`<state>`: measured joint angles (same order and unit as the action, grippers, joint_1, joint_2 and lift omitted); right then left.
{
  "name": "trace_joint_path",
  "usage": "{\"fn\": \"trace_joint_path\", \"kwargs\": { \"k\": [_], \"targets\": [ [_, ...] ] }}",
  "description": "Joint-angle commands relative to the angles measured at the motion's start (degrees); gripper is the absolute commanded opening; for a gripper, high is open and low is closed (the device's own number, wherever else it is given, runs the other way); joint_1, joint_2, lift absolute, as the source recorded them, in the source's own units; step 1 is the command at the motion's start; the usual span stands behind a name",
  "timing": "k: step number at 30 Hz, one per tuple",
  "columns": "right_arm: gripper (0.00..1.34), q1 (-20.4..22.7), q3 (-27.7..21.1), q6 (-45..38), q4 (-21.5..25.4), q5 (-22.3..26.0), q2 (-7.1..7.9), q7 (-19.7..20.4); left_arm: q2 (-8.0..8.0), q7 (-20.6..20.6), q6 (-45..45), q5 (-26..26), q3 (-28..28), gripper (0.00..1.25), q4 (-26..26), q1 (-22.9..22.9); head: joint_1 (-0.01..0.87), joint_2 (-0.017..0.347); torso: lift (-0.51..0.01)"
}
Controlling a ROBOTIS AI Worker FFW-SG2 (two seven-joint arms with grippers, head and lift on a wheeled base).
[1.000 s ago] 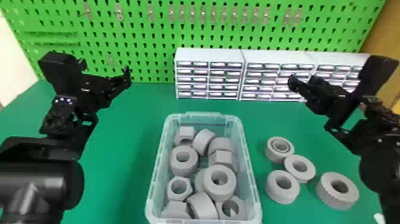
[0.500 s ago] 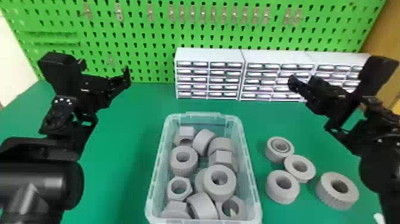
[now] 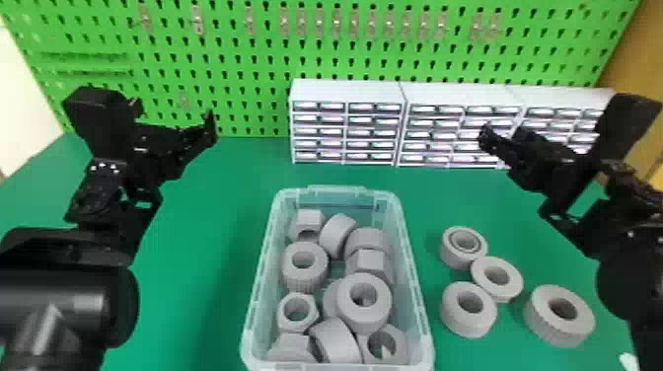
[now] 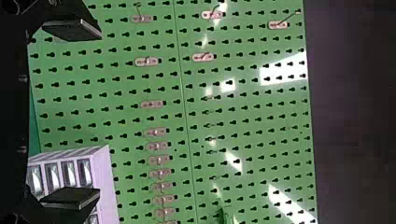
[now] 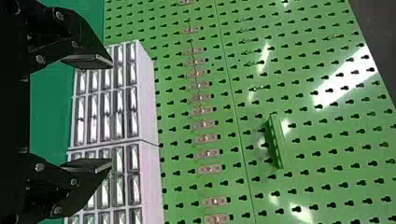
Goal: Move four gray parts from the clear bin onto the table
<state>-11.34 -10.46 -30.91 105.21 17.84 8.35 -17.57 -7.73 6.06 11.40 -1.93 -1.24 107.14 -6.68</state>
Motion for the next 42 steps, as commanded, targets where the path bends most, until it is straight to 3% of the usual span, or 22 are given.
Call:
{"fn": "trace_joint_path", "kwargs": {
  "k": [1,42],
  "targets": [
    [0.83,0.0,0.0,-0.03,0.0,0.0,0.0,0.0,0.0,0.0,0.02,0.0,0.01,1.14,0.0,0.0,0.678,0.034,-0.05],
    [0.83,0.09,0.44,-0.38,0.0,0.0,0.35,0.0,-0.09,0.0,0.02,0.0,-0.16,1.14,0.0,0.17,0.678,0.034,-0.05]
  ]
}}
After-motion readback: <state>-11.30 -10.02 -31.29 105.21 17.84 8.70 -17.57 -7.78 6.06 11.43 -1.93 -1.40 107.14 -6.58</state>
